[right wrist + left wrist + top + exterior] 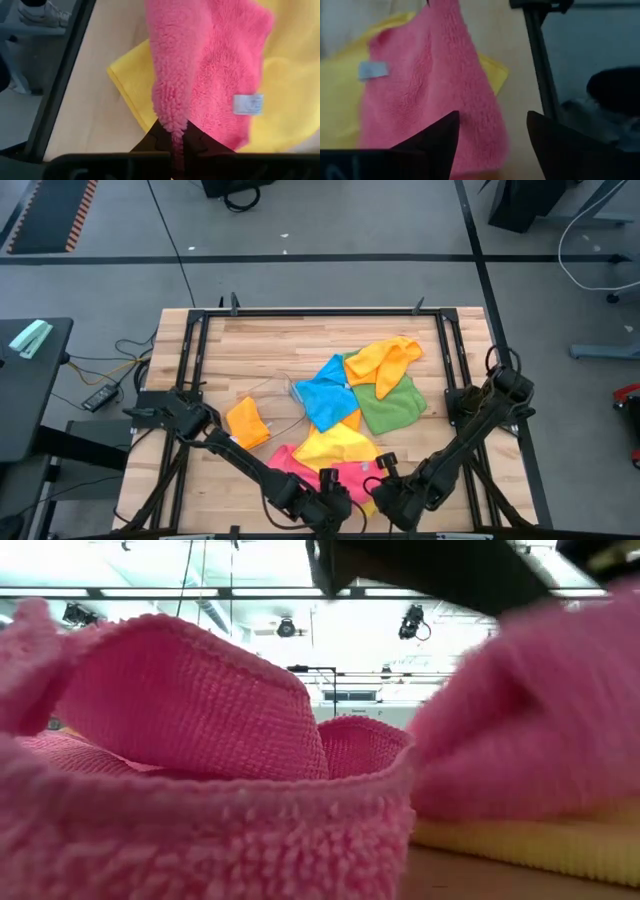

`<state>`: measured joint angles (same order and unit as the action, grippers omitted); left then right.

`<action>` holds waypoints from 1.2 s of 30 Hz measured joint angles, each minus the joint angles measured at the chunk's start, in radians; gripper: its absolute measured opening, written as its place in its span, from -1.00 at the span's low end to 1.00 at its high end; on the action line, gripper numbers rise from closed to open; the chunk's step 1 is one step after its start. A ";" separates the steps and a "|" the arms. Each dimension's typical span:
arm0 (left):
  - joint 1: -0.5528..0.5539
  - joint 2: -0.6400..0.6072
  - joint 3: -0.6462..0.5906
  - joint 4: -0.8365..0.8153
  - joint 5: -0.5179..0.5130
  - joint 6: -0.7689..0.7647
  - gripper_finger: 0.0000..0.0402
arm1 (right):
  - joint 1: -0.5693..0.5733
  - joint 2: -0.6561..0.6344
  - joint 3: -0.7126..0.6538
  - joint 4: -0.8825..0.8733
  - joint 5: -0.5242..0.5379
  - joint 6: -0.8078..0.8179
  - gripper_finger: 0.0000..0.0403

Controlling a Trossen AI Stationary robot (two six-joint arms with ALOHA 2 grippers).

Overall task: Fold microfiber towels
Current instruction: Fold the top pink microfiber cloth

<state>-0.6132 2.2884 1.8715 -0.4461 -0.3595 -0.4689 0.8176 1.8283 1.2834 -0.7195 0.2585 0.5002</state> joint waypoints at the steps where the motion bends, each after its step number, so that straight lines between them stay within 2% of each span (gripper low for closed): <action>1: 0.000 0.007 -0.002 -0.014 0.001 -0.016 0.22 | -0.003 0.011 -0.001 0.006 -0.015 0.008 -0.97; 8: -0.012 0.025 -0.001 0.014 0.005 -0.044 0.23 | -0.020 0.040 -0.002 0.046 -0.129 0.117 -0.96; 16: -0.028 0.037 -0.001 0.118 -0.132 0.055 0.27 | -0.031 0.028 -0.002 0.087 -0.136 0.248 -0.96; 25: -0.017 0.073 -0.001 0.132 -0.156 0.080 0.39 | -0.035 0.028 -0.002 0.102 -0.129 0.332 -0.96; 31: -0.018 0.081 -0.001 0.057 -0.149 0.076 0.26 | -0.034 0.028 -0.002 0.106 -0.129 0.377 -0.96; 36: -0.017 0.081 -0.001 -0.040 -0.120 0.063 -0.01 | -0.028 0.028 -0.002 0.109 -0.129 0.394 -0.96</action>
<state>-0.6299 2.3695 1.8702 -0.4859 -0.4793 -0.4055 0.7892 1.8561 1.2812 -0.6109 0.1295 0.8937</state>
